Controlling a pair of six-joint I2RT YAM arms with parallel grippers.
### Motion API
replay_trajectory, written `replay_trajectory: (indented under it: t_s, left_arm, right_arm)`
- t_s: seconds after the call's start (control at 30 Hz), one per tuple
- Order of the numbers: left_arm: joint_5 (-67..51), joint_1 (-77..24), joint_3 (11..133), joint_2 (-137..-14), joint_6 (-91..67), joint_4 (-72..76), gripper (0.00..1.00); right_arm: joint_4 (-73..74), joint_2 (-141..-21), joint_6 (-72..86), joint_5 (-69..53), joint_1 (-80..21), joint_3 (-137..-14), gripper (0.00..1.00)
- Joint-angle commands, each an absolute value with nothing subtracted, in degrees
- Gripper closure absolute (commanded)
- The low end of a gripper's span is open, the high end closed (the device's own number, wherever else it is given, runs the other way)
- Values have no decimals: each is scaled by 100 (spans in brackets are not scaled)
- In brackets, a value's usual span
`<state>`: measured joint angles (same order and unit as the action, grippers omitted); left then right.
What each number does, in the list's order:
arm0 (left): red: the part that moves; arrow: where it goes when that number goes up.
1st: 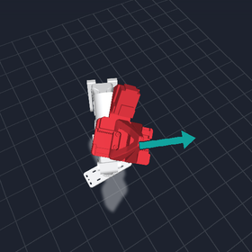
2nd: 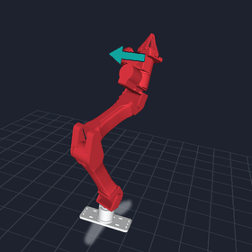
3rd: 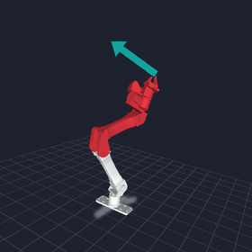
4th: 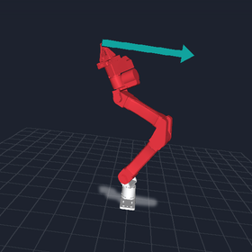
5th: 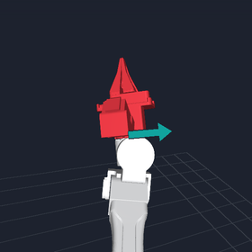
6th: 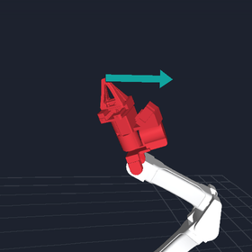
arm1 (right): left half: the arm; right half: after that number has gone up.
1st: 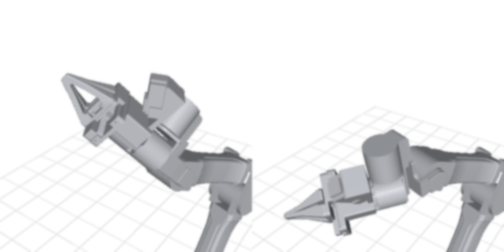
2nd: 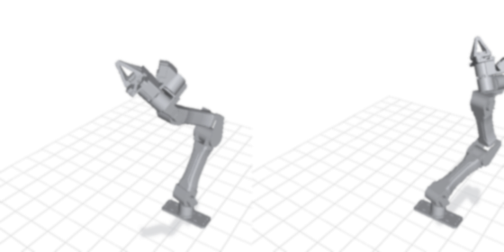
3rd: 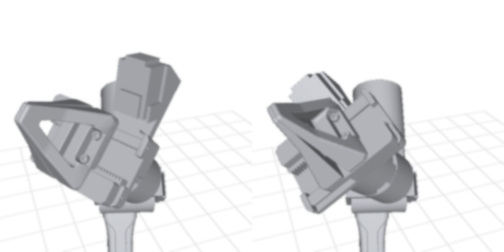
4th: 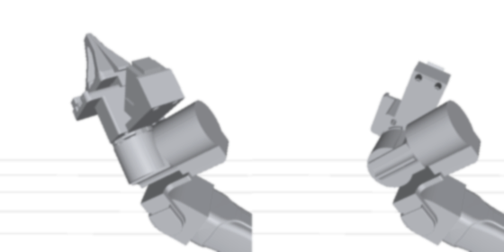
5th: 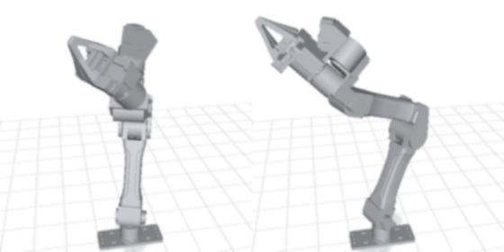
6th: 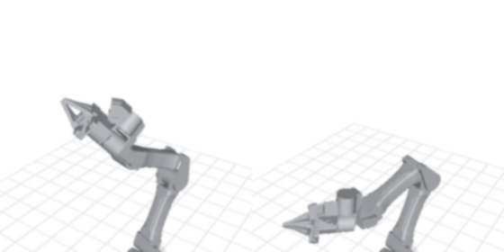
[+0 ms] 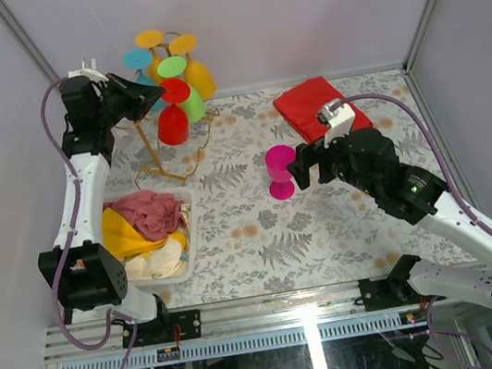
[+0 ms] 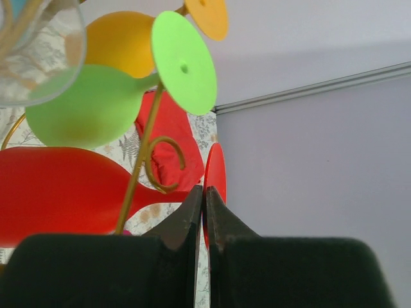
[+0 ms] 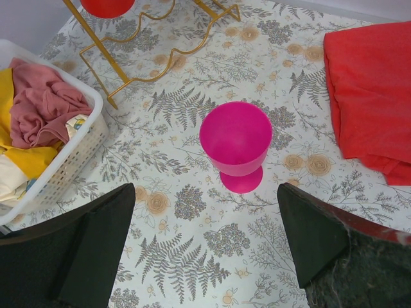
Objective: Take the wine glass off the wine glass rack
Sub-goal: Pick up the wine glass from the wine rack.
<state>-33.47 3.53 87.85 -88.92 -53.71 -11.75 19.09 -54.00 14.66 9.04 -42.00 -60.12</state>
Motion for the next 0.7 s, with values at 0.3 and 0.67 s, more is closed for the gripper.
replay_trajectory:
  t_s: [0.3, 0.67]
  left_arm:
    - [-4140, 334, 8485, -8192, -5371, -370, 100]
    - [-4485, -236, 7948, -7278, -4658, -448, 100]
  right_arm:
    - [1720, -5429, 1535, 795, -4236, -6151, 1]
    - [1432, -5547, 1727, 518, -4236, -6177, 1]
